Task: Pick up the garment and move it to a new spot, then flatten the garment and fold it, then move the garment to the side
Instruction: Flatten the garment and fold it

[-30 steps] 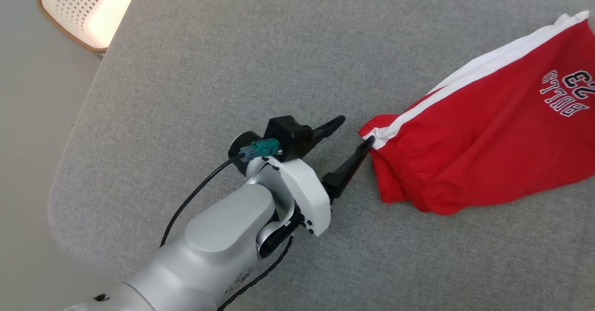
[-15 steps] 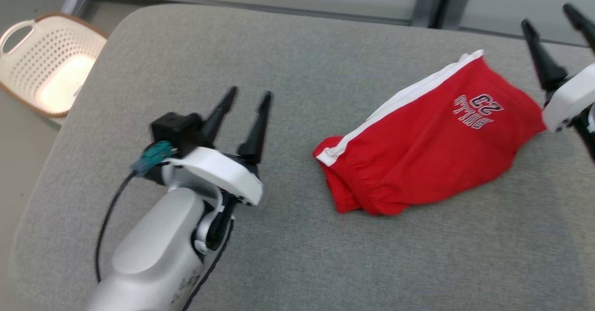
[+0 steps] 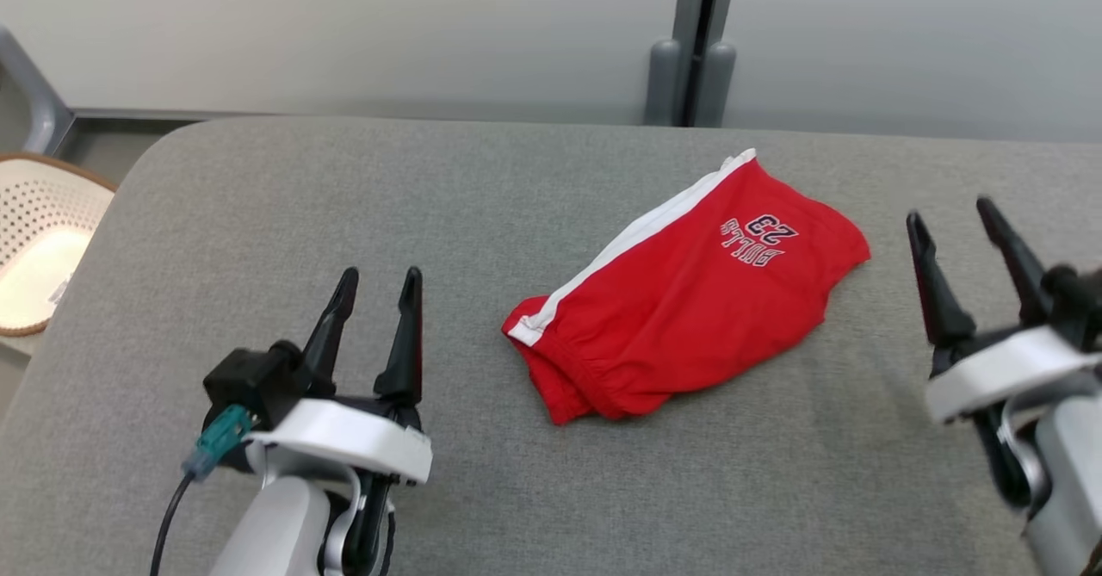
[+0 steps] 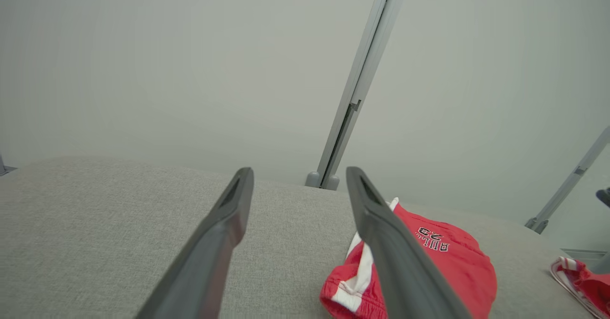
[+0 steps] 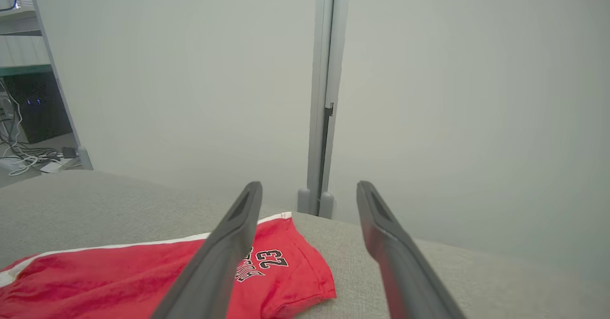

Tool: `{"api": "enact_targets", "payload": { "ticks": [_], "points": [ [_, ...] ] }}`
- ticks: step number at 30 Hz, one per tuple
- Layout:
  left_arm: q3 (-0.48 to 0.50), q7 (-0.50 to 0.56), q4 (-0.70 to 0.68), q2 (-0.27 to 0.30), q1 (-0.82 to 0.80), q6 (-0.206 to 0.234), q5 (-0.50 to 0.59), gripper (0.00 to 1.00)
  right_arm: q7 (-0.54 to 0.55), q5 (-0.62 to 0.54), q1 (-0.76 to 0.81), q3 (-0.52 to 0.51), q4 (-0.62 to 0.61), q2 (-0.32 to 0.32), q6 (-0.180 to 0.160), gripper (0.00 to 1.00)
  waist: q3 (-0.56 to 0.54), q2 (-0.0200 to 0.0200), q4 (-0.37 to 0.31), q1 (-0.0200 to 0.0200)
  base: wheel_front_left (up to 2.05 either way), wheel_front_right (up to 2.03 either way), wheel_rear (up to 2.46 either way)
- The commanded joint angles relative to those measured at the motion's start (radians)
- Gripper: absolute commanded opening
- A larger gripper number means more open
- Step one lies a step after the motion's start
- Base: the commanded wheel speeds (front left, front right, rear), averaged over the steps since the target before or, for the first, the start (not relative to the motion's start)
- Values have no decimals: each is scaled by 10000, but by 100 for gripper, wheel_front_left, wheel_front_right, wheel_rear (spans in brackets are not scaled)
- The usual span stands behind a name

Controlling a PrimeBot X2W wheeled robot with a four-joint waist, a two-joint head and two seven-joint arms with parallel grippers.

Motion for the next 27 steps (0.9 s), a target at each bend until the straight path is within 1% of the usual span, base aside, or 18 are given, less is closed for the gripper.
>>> {"api": "enact_targets", "payload": {
  "ticks": [1, 4, 8, 10, 16, 19, 21, 22, 27],
  "points": [
    [182, -44, -83, -8, 230, -125, 210, 100, -2, -239, 449, -322, -214, 301, -22, 100, -175, -1, -150, 0, 0, 0, 0],
    [596, -44, -244, -132, 771, -347, 748, 100, -3, -1058, 1542, -1305, -802, 1189, -22, 100, -325, -1, -276, 0, 0, 0, 0],
    [1029, -44, -541, -237, 1493, -541, 1281, 100, -3, -1855, 2674, -2120, -1333, 2235, -22, 100, -463, -1, -461, 0, 0, 0, 0],
    [1096, -44, -558, -276, 1756, -623, 1455, 100, -4, -2172, 3037, -2335, -1478, 2546, -22, 100, -491, -1, -520, 0, 0, 0, 0],
    [1061, -44, -625, -291, 1826, -714, 1468, 100, -4, -2520, 3390, -2737, -1637, 2857, -20, 100, -464, -1, -507, 0, 0, 0, 0],
    [1035, -45, -657, -292, 1687, -630, 1425, 100, -4, -2601, 3330, -2885, -1624, 2880, -20, 100, -422, -1, -434, 0, 0, 0, 0],
    [978, -45, -640, -295, 1616, -559, 1399, 100, 67, -2489, 3243, -2984, -1403, 2908, -20, 100, -357, -1, -338, 0, 0, 0, 0],
    [936, -45, -634, -295, 1590, -541, 1370, 100, 155, -2413, 3151, -2992, -1304, 2912, -20, 100, -309, -1, -282, 0, 0, 0, 0],
    [619, -45, -540, -294, 1353, -494, 1251, 100, 1495, -887, 2218, -3491, -656, 3031, -16, 100, 149, -1, 181, 0, 0, 0, 0]
  ]
}}
